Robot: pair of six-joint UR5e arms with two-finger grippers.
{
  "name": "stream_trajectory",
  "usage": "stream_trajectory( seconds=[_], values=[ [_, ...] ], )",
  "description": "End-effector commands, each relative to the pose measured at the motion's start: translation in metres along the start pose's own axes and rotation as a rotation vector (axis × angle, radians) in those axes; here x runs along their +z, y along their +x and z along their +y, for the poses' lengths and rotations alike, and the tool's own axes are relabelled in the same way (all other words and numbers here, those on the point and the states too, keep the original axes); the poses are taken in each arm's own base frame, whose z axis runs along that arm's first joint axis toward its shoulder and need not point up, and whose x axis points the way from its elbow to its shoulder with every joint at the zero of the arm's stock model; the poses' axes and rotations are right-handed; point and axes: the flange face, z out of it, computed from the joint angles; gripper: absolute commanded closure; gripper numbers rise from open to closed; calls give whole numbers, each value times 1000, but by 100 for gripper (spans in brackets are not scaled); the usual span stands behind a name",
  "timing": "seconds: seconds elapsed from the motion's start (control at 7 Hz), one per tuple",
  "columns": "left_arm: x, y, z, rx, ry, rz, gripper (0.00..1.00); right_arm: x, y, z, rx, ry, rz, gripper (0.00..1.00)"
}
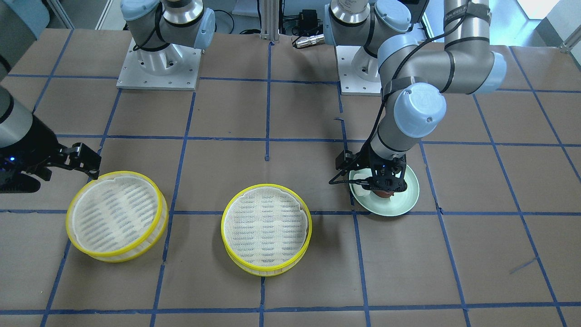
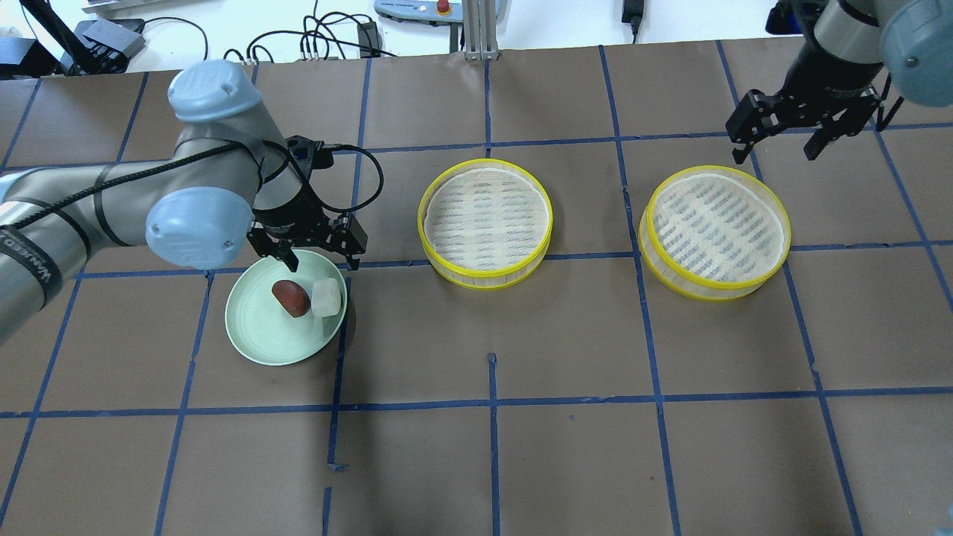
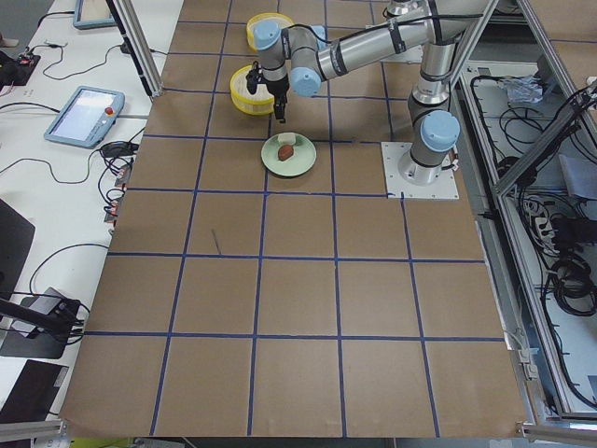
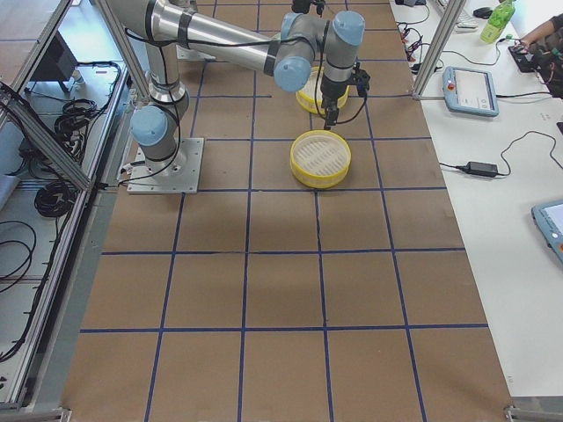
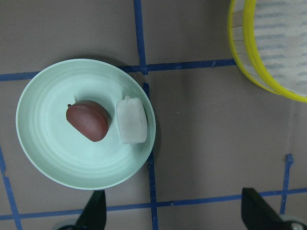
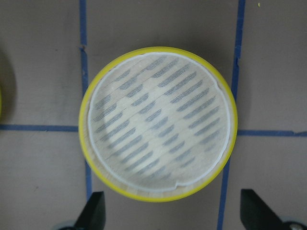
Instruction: Stack buns with steamer
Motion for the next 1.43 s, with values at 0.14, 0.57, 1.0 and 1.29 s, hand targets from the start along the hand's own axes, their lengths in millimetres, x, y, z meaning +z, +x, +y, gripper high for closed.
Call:
stream_trajectory(
  seconds=[0.14, 0.57, 1.0, 1.29],
  values=[
    [49, -7, -20, -4, -19, -5, 2, 101, 60, -17, -23, 22, 11, 2],
    [53, -17, -18, -9, -29, -58, 41, 127, 62, -16, -30, -4, 6, 2],
    [53, -19, -16, -9, -36, -62, 73, 154, 66, -20, -29, -24, 22, 6],
    [44, -22, -15, -15, -23, -63, 98, 175, 84, -10, 5, -61, 1, 16]
  ],
)
